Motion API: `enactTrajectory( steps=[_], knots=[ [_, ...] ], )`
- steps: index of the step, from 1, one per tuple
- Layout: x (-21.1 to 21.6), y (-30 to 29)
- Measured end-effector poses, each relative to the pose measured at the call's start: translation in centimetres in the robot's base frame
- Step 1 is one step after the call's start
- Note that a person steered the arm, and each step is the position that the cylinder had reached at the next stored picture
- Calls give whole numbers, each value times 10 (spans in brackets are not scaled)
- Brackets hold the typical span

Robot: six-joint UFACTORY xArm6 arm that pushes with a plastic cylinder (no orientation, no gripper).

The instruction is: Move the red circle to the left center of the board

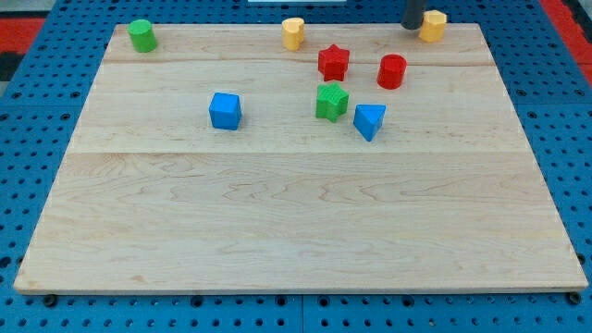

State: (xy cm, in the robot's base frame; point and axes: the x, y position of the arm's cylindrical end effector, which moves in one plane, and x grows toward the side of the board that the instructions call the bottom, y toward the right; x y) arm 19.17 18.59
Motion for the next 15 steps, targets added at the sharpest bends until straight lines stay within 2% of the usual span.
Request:
enactTrajectory(
  steps=[1, 2, 5, 7, 8, 10, 11, 13, 15],
  knots=[
    [0, -1],
    [12, -28],
    [100, -32],
    [142, -57],
    [157, -92],
    [156, -189],
    [134, -202],
    [86, -192],
    [70, -186]
  ],
)
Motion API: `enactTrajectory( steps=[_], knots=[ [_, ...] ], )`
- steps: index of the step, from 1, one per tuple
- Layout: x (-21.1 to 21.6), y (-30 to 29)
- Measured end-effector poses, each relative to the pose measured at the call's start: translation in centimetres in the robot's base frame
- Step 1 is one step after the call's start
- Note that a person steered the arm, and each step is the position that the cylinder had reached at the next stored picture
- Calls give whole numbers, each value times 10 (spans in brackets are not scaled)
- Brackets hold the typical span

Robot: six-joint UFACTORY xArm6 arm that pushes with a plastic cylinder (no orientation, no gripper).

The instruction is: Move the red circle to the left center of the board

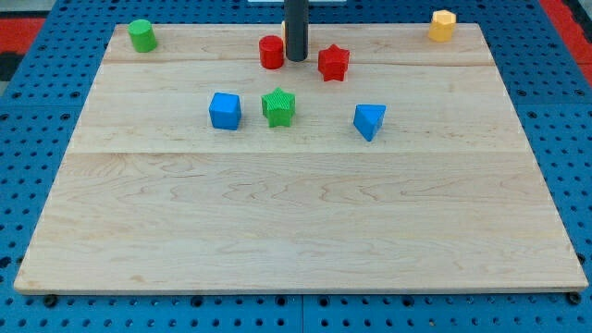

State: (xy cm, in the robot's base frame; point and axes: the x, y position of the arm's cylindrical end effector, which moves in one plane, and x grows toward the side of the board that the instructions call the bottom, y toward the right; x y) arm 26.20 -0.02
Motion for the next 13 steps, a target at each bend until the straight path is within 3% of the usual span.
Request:
enactTrajectory(
  steps=[3, 5, 6, 9, 13],
  knots=[
    [-1, -52],
    [-33, -61],
    [-32, -96],
    [-2, -150],
    [87, -185]
  ],
)
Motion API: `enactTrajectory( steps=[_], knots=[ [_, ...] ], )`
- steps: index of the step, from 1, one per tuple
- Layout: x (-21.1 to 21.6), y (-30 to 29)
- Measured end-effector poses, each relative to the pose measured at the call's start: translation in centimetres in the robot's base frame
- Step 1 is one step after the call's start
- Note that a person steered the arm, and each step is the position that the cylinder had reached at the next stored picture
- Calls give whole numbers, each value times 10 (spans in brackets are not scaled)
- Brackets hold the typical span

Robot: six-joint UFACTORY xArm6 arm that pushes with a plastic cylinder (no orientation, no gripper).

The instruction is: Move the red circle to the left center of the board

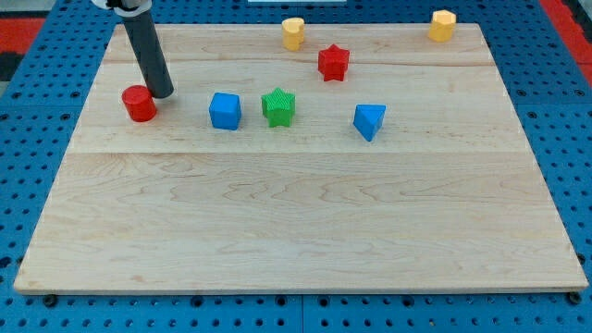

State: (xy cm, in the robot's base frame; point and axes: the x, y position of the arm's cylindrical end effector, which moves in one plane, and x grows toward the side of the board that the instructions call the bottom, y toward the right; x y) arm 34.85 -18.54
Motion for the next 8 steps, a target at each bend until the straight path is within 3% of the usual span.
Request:
enactTrajectory(
  steps=[5, 8],
  knots=[
    [35, -29],
    [58, -16]
  ],
)
